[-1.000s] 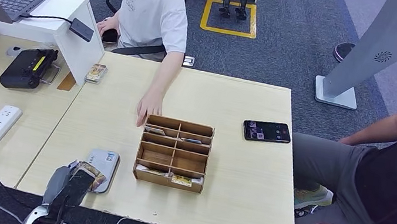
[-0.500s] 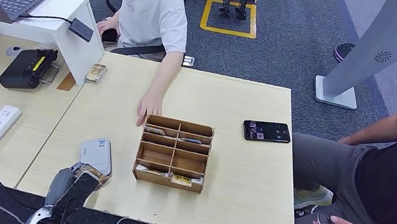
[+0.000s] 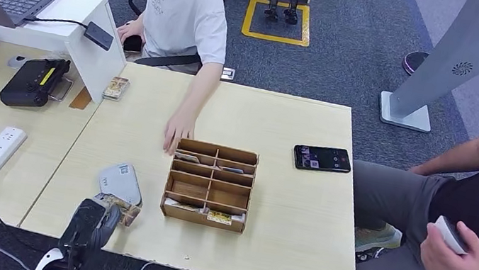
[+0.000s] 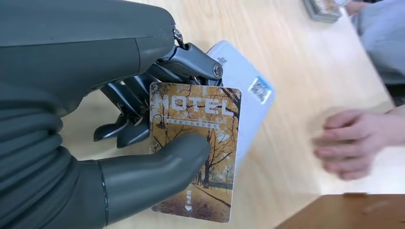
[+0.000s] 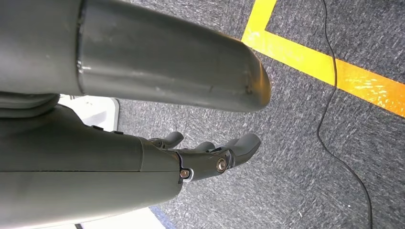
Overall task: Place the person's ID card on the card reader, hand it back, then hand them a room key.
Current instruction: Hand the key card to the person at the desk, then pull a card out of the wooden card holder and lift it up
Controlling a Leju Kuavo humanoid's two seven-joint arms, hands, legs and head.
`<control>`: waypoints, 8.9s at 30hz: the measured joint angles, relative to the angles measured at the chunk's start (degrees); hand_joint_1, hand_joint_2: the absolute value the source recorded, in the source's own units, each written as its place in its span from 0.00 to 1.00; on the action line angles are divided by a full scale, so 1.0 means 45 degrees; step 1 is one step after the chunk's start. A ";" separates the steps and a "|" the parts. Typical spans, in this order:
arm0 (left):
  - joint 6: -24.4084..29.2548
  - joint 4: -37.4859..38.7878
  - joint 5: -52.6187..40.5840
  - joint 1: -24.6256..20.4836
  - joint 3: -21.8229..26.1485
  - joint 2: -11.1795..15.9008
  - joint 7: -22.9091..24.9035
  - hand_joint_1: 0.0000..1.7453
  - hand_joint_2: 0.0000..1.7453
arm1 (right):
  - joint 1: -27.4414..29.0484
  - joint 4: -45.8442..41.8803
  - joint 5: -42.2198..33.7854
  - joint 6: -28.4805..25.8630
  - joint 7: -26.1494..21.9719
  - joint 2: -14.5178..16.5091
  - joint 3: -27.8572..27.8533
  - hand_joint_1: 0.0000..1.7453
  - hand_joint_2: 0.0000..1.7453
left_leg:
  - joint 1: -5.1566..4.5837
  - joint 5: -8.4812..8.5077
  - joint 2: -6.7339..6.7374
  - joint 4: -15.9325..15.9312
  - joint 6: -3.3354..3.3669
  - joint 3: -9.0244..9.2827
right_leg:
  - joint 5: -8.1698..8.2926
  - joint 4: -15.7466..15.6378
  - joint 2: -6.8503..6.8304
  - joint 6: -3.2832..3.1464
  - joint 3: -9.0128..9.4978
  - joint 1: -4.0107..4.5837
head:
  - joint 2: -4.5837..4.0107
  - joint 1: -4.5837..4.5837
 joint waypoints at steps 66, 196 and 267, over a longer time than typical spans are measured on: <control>0.4641 0.1071 -1.2525 -0.5994 0.2201 0.1209 -0.4206 1.00 1.00 | 0.0052 -0.2446 0.0943 0.2345 0.0328 -0.0015 0.0933 0.00 0.00 | 0.0003 0.0036 0.0013 0.0004 0.0007 -0.0029 | 0.0033 0.0007 0.0011 -0.0016 -0.0025 0.0001 | -0.0001 -0.0001; 0.1699 0.0340 -1.1151 -0.3158 -0.6454 0.2513 0.0542 0.00 1.00 | 0.0522 -0.2265 -0.0216 0.2068 0.1009 -0.0131 0.2410 0.00 0.00 | 0.0001 0.0032 0.0015 0.0003 0.0021 -0.0086 | 0.0035 0.0004 0.0011 -0.0015 -0.0071 0.0000 | 0.0001 -0.0001; 0.1193 0.0660 -0.8866 -0.3559 -0.6164 0.1665 -0.0097 0.00 1.00 | 0.0478 -0.2645 -0.1066 0.2266 0.1344 -0.0131 0.3503 0.00 0.00 | 0.0001 0.0033 0.0015 0.0004 0.0021 -0.0085 | 0.0035 0.0005 0.0011 -0.0015 -0.0072 0.0001 | 0.0001 -0.0001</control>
